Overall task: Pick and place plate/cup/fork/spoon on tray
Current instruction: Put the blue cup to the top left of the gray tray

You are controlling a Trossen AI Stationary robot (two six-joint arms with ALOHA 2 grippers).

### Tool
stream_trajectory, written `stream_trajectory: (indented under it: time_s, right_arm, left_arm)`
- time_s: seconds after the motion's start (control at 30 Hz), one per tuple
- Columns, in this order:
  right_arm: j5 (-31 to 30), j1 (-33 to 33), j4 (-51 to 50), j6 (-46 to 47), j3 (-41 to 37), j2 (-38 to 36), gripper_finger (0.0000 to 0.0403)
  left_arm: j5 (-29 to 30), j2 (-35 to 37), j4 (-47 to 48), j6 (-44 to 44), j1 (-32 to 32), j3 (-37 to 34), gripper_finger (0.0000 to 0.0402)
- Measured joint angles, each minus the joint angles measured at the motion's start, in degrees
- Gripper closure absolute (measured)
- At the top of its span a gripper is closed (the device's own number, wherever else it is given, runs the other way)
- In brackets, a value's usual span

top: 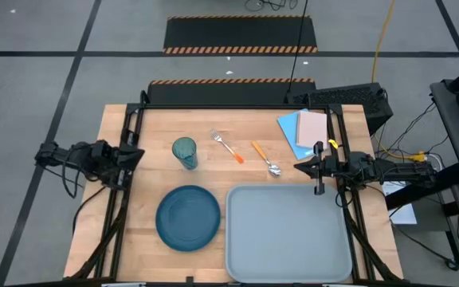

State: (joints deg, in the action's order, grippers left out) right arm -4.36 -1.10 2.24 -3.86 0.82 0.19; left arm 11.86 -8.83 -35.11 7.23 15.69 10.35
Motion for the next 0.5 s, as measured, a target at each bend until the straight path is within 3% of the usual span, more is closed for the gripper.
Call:
stream_trajectory:
  time_s: [0.4, 0.5]
  right_arm:
    - [0.04, -0.01, 0.1, 0.25, 0.0, -0.01, 0.0403]
    - [0.07, -0.02, 0.29, 5.6, 0.0, -0.02, 0.0403]
  left_arm:
    - [0.02, -23.69, 3.51, 4.1, 2.56, 18.88, 0.0382]
    - [0.04, -29.04, 6.91, 5.19, 3.44, 23.77, 0.0382]
